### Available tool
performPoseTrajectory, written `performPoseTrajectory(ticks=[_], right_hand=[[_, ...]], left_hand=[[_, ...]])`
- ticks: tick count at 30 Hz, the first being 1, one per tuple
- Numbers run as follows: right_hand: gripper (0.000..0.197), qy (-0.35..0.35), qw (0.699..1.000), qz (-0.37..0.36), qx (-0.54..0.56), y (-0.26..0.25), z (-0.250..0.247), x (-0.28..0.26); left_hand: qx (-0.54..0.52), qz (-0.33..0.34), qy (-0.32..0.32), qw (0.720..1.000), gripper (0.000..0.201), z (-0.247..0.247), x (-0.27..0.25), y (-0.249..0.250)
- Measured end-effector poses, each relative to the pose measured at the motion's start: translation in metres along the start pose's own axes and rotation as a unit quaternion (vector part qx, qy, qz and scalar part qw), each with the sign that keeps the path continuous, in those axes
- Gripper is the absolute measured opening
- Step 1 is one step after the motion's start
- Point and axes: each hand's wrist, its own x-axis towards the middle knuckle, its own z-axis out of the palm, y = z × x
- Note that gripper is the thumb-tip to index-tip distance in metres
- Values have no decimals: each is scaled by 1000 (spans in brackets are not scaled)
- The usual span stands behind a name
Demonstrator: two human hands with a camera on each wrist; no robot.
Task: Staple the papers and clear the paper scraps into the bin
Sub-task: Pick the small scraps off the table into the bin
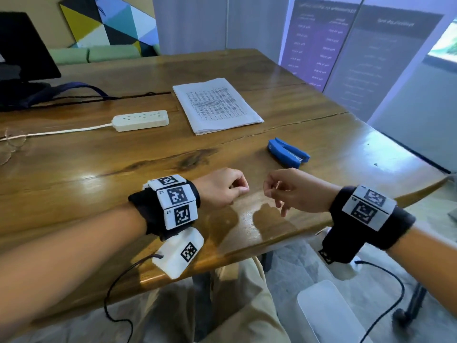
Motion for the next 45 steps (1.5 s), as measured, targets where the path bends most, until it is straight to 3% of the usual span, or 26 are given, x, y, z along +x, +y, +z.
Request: performPoseTrajectory(ticks=[7, 11, 17, 21, 30, 34, 36, 38, 42, 45], right_hand=[[15, 49, 997, 65, 5, 77, -2, -86], [20, 71, 985, 153, 26, 140, 13, -137], [19, 58, 941, 330, 45, 245, 68, -170], [19, 43, 912, 399, 81, 288, 104, -176], [14, 96, 857, 480, 160, 329, 140, -190], [34, 108, 858, 481, 144, 329, 139, -196], [32, 105, 858, 482, 146, 332, 144, -196], [17, 95, 858, 479, 161, 331, 146, -194], [32, 103, 866, 471, 134, 326, 149, -190], [5, 107, 862, 470, 156, 323, 152, -185]], left_hand=[[80, 112, -62, 989, 20, 74, 44, 66], [126, 176, -105, 971, 23, 140, 66, 104], [185, 172, -193, 948, 25, 236, 106, 132], [232, 143, -225, 935, 23, 292, 125, 130], [217, 91, -240, 942, 22, 347, 151, 128], [229, 81, -271, 932, 19, 360, 159, 127], [226, 60, -284, 930, 19, 363, 162, 123], [216, 43, -295, 930, 28, 365, 165, 119], [209, 13, -305, 929, 33, 363, 167, 113], [199, -2, -293, 935, 15, 360, 166, 108]])
